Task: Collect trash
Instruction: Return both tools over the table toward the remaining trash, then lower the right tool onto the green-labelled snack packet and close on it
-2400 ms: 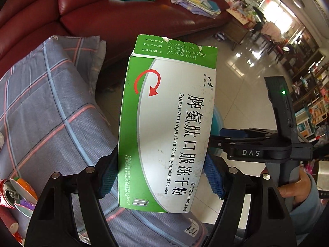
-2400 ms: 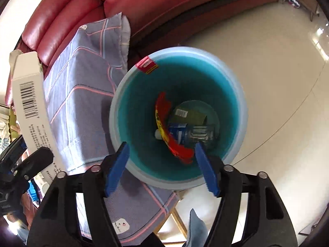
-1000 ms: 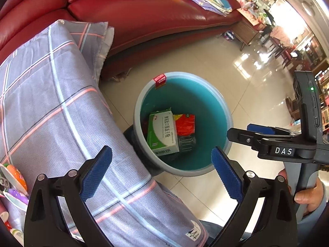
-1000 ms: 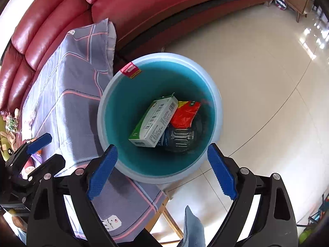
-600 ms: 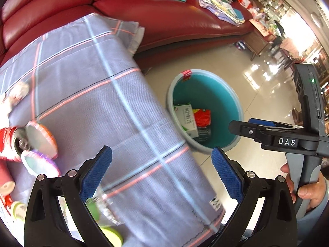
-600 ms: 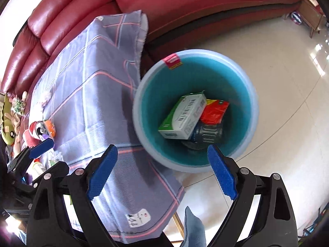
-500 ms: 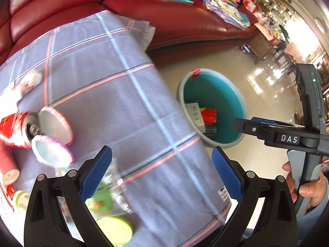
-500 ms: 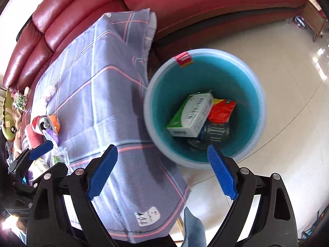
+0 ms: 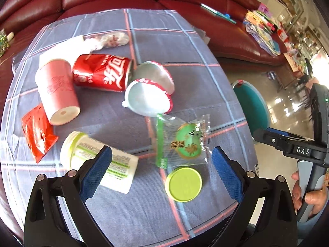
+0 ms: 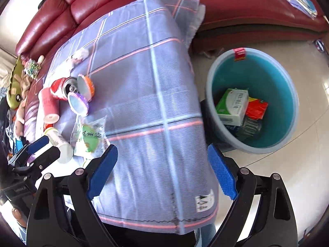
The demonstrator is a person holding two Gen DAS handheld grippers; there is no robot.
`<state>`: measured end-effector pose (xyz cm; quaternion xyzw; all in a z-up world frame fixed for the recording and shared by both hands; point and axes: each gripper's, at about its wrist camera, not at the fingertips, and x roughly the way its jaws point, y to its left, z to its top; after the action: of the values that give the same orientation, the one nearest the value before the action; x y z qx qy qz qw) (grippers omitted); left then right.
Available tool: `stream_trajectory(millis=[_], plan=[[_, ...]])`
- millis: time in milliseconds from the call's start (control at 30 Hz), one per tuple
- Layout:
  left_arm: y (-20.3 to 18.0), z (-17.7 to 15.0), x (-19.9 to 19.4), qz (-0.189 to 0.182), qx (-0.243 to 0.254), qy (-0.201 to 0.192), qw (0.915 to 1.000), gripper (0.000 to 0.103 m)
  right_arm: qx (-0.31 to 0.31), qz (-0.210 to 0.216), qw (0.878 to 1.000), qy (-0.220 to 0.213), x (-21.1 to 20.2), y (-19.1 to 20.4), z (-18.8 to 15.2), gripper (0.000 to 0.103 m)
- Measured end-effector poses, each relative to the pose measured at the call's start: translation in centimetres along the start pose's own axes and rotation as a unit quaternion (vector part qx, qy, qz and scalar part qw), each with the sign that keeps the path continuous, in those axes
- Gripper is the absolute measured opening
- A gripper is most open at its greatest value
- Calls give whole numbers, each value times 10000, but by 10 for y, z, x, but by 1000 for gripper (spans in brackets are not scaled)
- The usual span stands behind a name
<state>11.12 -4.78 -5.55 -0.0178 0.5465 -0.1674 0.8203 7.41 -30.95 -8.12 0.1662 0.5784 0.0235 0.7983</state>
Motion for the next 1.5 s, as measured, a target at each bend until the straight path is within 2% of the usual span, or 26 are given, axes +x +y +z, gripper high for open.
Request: stream_trajectory(millis=[300,833,1100,1233,1300,1367,1433,1500], plan=[[56,-19,-9,101,-820,-24,9966,98,-345,84,9992,175,13,42,-8,85],[119,-13,-28,296,-1072,-410,9929,98,-739,186,9951,637,62,107,3,85],[144,-14,-32,355,-1229,-487,9906,98,-744,96,9947,703,82,121,6,87],[157,-17,-30,407,-1375,-477,9885,98,-873,-11,9946,565,84,128,5,86],[163,-19,-29,451,-1429,-469,9876,98,-980,-143,9942,429,84,132,4,76],[168,-20,-28,485,-1465,-451,9870,98,-1156,-241,9925,320,82,137,1,55],[171,-21,-26,485,-1488,-422,9868,98,-1146,-87,9927,369,81,138,1,46],[173,-21,-25,491,-1495,-421,9866,98,-1133,-35,9929,360,80,138,2,42]])
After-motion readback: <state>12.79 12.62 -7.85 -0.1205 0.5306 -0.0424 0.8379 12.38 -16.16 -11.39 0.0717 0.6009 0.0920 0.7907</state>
